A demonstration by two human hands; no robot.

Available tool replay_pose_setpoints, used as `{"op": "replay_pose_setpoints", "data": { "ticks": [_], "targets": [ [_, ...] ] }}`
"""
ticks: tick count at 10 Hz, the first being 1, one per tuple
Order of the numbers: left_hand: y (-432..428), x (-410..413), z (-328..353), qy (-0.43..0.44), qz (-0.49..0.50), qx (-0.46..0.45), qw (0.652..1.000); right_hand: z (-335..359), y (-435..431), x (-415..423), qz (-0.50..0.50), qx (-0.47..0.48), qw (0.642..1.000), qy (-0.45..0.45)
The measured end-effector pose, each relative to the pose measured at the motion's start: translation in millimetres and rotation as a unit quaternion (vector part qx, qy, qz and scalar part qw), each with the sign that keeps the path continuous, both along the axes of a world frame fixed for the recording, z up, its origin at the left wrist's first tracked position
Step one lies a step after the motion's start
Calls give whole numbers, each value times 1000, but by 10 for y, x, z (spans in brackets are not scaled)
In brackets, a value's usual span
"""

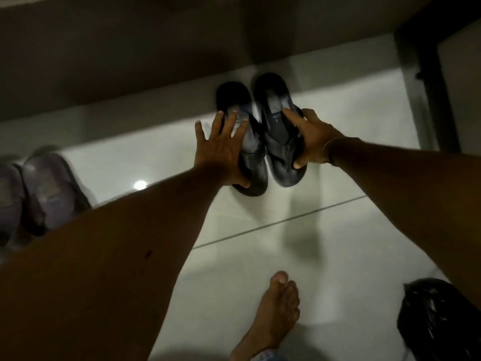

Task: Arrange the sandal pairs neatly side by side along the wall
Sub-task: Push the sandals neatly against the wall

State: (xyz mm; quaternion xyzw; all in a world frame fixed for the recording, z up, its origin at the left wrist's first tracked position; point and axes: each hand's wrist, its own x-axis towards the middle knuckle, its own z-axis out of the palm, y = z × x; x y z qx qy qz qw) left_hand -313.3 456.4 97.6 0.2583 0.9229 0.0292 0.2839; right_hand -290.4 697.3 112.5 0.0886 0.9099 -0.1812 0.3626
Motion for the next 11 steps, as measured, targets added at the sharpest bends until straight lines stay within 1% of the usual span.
{"op": "replay_pose_setpoints", "data": {
  "ticks": [2,3,7,10,11],
  "targets": [
    [-25,81,-83,-16,19,11,1000,-44,-88,126,37,57,996,63],
    [-65,155,-63,-21,18,14,1000,-29,-109,276,45,62,994,74],
    [-202,649,-37,-33,11,12,999,-81,-196,693,48,63,994,76],
    [-235,688,-93,-32,18,29,999,-122,-230,741,50,65,993,89],
    [-243,696,-70,-27,15,34,999,-92,-227,744,51,45,995,78]
  ]
}}
